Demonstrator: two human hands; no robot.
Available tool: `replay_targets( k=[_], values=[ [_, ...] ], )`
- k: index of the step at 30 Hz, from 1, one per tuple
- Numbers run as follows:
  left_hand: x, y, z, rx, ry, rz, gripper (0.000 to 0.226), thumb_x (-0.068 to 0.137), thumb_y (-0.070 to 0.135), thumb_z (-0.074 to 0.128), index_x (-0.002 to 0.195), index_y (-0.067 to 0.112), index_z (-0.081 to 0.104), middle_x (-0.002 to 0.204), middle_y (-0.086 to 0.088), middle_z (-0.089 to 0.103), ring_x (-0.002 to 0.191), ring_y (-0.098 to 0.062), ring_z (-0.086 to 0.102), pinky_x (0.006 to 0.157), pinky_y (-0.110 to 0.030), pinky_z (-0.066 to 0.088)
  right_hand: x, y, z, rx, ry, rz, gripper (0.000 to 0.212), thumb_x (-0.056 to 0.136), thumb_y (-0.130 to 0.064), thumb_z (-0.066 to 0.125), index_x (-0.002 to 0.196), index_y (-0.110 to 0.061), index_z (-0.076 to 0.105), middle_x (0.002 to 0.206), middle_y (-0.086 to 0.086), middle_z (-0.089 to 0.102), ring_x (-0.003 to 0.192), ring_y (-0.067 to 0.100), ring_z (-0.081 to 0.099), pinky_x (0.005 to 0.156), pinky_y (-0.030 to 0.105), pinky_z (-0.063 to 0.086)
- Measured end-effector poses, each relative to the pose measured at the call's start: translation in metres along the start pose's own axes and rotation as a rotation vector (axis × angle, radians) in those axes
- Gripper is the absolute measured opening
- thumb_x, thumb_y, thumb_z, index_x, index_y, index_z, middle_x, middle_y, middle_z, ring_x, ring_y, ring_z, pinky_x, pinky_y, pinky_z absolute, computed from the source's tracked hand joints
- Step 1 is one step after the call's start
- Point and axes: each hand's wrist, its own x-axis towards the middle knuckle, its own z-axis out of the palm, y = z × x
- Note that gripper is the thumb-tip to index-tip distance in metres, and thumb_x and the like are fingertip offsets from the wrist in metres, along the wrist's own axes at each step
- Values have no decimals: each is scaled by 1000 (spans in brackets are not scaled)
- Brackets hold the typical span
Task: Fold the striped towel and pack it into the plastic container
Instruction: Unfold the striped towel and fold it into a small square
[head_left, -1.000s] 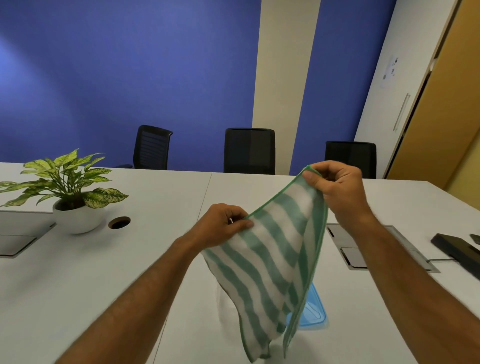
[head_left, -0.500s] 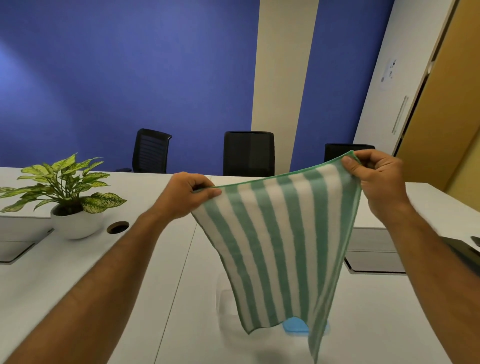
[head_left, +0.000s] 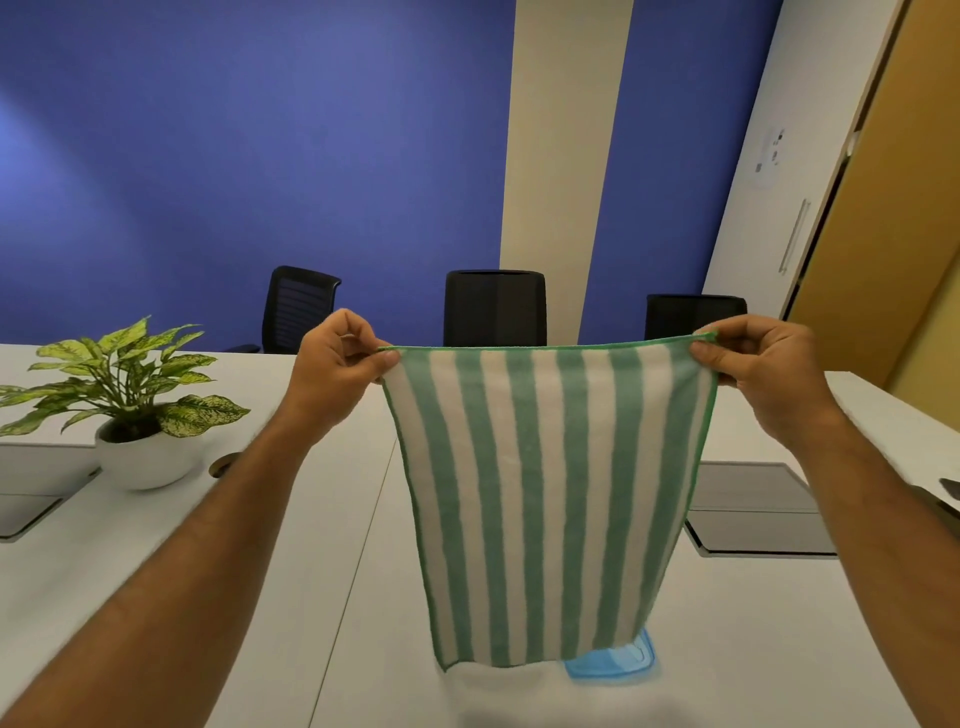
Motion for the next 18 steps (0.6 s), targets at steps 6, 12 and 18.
replay_targets(
  k=[6,12,18],
  values=[
    [4,-3,1,14,-6,-41,31,90,-13,55,78,8,74,80,2,74,77,-13,70,64,-19,56,-1,5,2,32,-55,-28,24,61,-34,82,61,-24,61,71,-6,73,69,11,68,62,26,61],
    [6,-3,9,1,20,-111,17,91,-2,60,103,0,73,102,-18,71,88,-25,69,65,-23,59,2,11,5,-46,-27,-11,52,90,12,54,60,-23,77,72,-10,73,73,11,69,67,21,61],
    [7,5,21,-8,96,-156,13,87,0,68,97,2,76,98,-17,74,85,-23,70,71,-28,59,10,14,21,-105,89,76,31,92,9,47,90,-6,74,88,0,69,82,16,63,86,36,57]
  ],
)
